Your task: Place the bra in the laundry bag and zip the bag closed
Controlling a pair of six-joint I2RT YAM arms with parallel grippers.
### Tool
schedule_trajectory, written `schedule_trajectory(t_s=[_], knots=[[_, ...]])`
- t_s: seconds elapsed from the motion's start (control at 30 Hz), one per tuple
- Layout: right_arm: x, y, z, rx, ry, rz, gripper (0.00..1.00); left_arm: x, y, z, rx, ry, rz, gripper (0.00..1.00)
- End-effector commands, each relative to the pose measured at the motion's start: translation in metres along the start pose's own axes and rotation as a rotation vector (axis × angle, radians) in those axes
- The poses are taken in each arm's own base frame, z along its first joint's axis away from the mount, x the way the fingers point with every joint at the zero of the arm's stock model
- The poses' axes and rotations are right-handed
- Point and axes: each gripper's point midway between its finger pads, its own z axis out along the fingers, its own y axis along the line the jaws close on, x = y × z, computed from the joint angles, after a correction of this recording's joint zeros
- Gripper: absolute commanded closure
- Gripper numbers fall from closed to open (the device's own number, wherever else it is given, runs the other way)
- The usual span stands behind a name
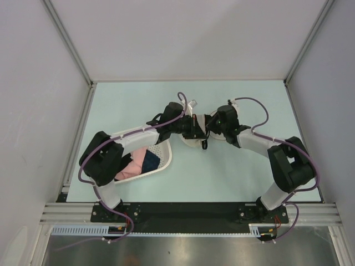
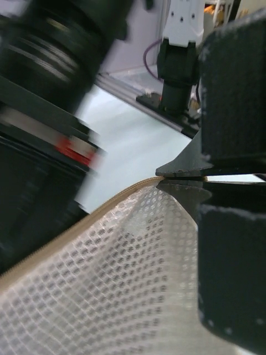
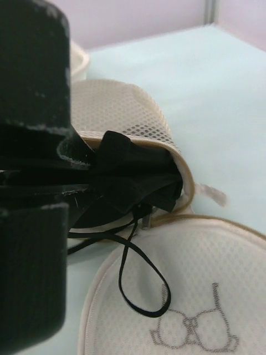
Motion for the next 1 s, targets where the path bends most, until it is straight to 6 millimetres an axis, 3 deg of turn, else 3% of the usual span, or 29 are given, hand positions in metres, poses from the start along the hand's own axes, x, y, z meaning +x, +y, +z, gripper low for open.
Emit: schedule_trajectory(t_s=[0.0, 0.2, 0.4, 0.5, 0.63, 0.7, 0.73, 0.83, 0.87, 0.97], knots=[[-0.019, 0.018, -0.012, 0.011, -0.259, -0.276, 1.00, -0.021, -0.062, -0.001, 0.218, 0.004, 0.012, 1.00], [-0.026, -0.008, -0.026, 0.210, -0.406, -0.496, 1.00, -0.031, -0.067, -0.005, 0.258, -0.013, -0.026, 1.00], [-0.040, -0.030, -0.047, 0.343, -0.468, -0.530, 1.00, -0.025, -0.060, -0.001, 0.256, -0.010, -0.053, 1.00], [-0.034, -0.030, -0.050, 0.310, -0.443, -0.524, 1.00, -0.027, -0.056, 0.000, 0.237, -0.021, -0.056, 1.00], [-0.028, -0.013, -0.041, 0.233, -0.406, -0.533, 1.00, -0.031, -0.042, -0.005, 0.148, -0.049, -0.038, 0.99], [-0.024, -0.021, -0.035, 0.276, -0.378, -0.549, 1.00, -0.035, -0.029, -0.006, 0.082, -0.061, -0.050, 0.95], [-0.028, -0.014, -0.035, 0.278, -0.382, -0.536, 1.00, -0.036, -0.021, -0.007, 0.050, -0.062, -0.042, 0.94], [-0.030, -0.016, -0.032, 0.334, -0.374, -0.525, 1.00, -0.044, -0.005, -0.011, -0.009, -0.073, -0.028, 0.85], [-0.029, -0.016, -0.031, 0.335, -0.369, -0.533, 1.00, -0.050, 0.000, -0.015, -0.024, -0.085, -0.023, 0.74], [-0.032, -0.012, -0.028, 0.339, -0.377, -0.555, 1.00, -0.070, 0.006, -0.033, -0.046, -0.124, 0.019, 0.58]])
